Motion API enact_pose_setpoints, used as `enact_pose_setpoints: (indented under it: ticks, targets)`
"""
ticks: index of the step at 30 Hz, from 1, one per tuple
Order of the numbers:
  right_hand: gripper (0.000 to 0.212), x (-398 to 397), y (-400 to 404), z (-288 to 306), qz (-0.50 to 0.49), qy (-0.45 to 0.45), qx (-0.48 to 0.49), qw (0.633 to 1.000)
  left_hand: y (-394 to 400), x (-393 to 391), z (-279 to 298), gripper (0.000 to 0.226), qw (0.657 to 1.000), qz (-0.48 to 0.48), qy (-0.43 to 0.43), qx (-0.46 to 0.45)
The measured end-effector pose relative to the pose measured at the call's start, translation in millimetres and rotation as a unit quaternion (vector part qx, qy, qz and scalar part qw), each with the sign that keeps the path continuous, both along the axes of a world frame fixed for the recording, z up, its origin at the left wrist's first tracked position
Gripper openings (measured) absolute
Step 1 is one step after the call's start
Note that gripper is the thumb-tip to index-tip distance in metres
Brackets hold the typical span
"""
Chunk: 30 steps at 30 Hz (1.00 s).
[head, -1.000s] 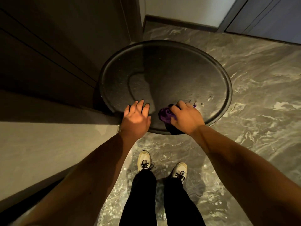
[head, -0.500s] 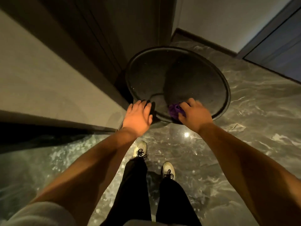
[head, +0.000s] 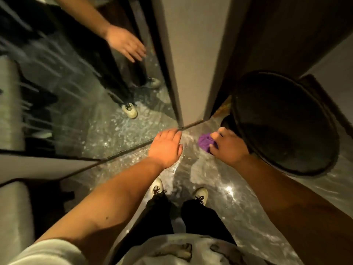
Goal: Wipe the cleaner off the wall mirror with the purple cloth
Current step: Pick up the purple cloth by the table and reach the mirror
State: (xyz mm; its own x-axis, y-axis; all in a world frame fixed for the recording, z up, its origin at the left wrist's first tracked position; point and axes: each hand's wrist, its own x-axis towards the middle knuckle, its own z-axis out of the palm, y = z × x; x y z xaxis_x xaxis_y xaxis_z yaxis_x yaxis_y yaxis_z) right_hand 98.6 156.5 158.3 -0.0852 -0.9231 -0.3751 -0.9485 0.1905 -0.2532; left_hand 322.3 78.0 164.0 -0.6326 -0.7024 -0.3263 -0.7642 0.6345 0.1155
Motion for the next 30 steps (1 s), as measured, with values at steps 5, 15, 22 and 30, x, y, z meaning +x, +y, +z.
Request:
enact_pose_setpoints:
  ticks: [5,15,22,30]
  targets:
    - [0.034,83,-30,19,0.123,0.005,-0.037,0.992,17,97,18,0.05,0.994,0.113,-0.003,-0.015]
    - [0.025,264,-102,80,0.268,0.003,-0.147,0.952,20,315,72,0.034,0.947,0.307,0.004,-0.095]
    - [0.024,397,-133,121,0.346,-0.007,-0.243,0.906,-3,446,106,0.031,0.917,0.376,0.046,-0.124]
    - [0.036,505,-163,185,0.415,0.026,-0.344,0.842,-31,543,166,0.035,0.892,0.412,0.066,-0.175]
